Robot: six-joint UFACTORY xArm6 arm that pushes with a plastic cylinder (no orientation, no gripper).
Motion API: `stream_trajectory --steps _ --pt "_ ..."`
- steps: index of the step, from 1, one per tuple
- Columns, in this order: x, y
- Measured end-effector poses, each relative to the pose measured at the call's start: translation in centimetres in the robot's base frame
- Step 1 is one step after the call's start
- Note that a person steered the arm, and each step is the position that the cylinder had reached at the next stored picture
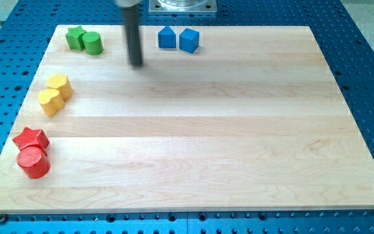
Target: Move the green star into the cube
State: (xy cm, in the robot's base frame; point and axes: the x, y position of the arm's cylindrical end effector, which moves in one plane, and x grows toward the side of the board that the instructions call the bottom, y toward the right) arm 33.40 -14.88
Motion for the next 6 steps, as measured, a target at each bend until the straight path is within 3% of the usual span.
stream_trajectory --steps 1,2,3,6 --pt "-1.0 -9.0" --pt "-5.2 -14.0" --pt "-9.3 -14.0" --pt "-6.3 3.8"
